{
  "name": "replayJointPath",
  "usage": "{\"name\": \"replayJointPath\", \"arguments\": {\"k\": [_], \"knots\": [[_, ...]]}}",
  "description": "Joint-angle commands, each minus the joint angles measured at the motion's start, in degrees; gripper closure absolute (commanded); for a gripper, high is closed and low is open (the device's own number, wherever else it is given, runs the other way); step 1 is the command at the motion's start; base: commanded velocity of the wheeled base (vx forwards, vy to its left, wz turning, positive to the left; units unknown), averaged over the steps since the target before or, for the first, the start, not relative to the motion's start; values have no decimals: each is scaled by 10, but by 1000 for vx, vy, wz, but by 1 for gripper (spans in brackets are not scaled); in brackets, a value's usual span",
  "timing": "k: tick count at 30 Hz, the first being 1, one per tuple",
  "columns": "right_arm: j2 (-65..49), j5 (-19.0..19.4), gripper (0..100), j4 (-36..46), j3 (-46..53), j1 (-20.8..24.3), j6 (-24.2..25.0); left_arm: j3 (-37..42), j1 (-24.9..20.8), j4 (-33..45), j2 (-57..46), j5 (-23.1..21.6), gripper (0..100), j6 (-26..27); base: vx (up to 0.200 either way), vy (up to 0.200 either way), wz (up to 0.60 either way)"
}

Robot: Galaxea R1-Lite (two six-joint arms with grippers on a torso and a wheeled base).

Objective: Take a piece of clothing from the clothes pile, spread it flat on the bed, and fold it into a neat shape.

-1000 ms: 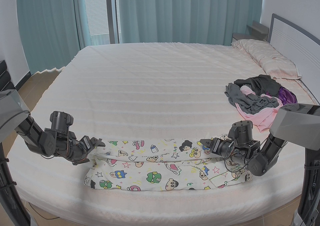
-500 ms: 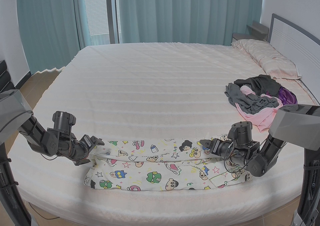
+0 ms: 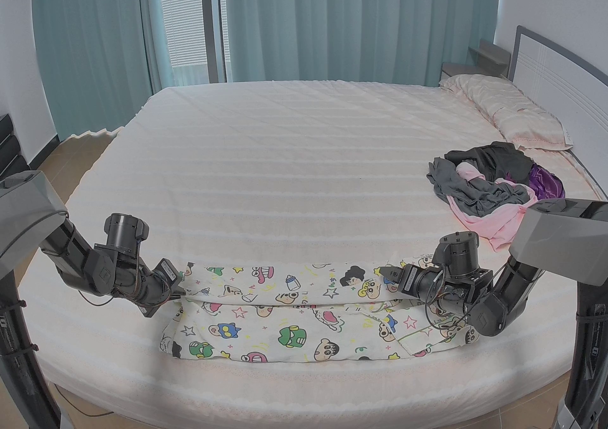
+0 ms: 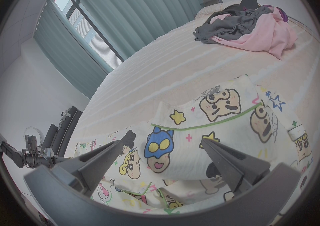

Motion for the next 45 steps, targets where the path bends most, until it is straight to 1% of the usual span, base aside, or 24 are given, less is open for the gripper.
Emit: {"name": "replayJointPath", "arguments": {"k": [1,8,10,11,12,13,15,17,18,23,25,26,28,31,33,35,36,37,38,45], "knots": [[0,0,0,0,1,0,0,-3,2,-1,-3,0,100,4,0,0,0],[0,0,0,0,2,0,0,-4,0,1,-24,0,100,38,0,0,0],[0,0,0,0,2,0,0,-4,0,1,-24,0,100,38,0,0,0],[0,0,0,0,3,0,1,0,-1,33,-27,6,100,74,0,0,0],[0,0,0,0,3,0,1,-1,-1,36,-27,7,100,76,0,0,0],[0,0,0,0,2,0,1,-4,-1,68,-23,21,100,95,0,0,0],[-1,0,0,0,1,0,0,-10,-1,89,-22,29,100,101,0,0,0],[-1,0,0,0,1,0,0,-12,0,92,-23,28,100,101,0,0,0],[-2,0,0,0,1,1,0,-14,0,91,-23,27,0,99,0,0,0],[-4,0,0,0,3,1,1,-18,-1,91,-35,34,0,99,0,0,0],[-4,0,0,0,2,1,1,-18,-2,91,-55,36,0,98,0,0,0],[-4,0,0,0,2,1,2,-21,-2,92,-76,45,0,88,0,0,0],[-4,0,0,0,1,1,2,-26,-8,92,-99,50,0,61,0,0,0],[-5,0,0,-1,-1,2,2,-33,-31,93,-118,49,0,9,0,0,0],[-5,0,0,0,-1,2,2,-34,-58,89,-113,51,0,-24,0,0,0],[-5,0,0,-1,-1,3,2,-35,-75,85,-111,55,0,-55,0,0,0],[-5,0,0,-1,0,3,3,-40,-93,80,-100,56,0,-84,0,0,0],[-5,0,0,-1,0,3,3,-40,-96,78,-96,56,0,-90,0,0,0],[-5,0,0,-2,1,3,3,-45,-112,69,-72,57,0,-119,0,0,0],[-5,0,0,-15,4,2,3,-46,-149,21,-3,86,0,-175,0,0,0]]}}
